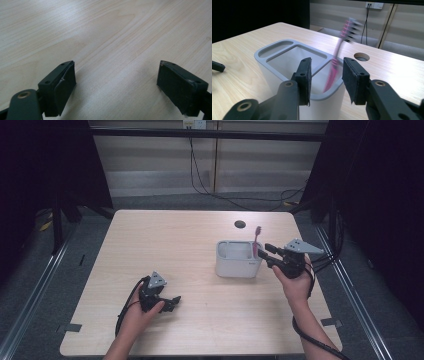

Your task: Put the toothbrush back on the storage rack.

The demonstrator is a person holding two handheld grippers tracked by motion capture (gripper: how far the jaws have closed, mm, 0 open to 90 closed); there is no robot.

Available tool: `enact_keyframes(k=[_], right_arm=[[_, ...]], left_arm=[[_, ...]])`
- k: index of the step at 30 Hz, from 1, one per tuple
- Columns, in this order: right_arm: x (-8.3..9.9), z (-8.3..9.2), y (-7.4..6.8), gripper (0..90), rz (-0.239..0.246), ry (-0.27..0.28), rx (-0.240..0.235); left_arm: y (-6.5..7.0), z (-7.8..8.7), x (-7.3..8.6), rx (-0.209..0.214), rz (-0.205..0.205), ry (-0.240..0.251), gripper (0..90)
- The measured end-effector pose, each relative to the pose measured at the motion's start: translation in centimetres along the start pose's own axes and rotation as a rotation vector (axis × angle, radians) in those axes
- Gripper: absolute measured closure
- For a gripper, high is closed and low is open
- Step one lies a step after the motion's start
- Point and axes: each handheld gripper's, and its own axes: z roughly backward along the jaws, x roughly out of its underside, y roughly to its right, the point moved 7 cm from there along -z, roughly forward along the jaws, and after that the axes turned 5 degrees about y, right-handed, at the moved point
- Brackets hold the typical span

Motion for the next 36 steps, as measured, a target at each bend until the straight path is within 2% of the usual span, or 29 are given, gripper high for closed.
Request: enact_keyframes(k=[7, 11, 17, 23, 36], right_arm=[[0.2, -0.1, -0.1, 51.5, 0.001, -0.010, 0.000], [0.4, 0.0, -0.1, 45.8, -0.016, -0.022, 0.002], [0.5, 0.3, 0.0, 39.1, -0.001, -0.043, 0.006], [0.6, 0.5, 0.0, 29.7, -0.017, -0.065, 0.003], [0.7, 1.0, -0.5, 23.2, 0.001, -0.089, -0.018]], left_arm=[[0.0, 0.0, 0.0, 0.001, 0.000, 0.000, 15.0], [0.0, 0.0, 0.0, 0.001, 0.003, 0.000, 15.0], [0.0, 0.0, 0.0, 0.000, -0.001, 0.001, 15.0], [0.0, 0.0, 0.0, 0.000, -0.001, 0.000, 15.0], [0.0, 0.0, 0.0, 0.000, 0.000, 0.000, 15.0]])
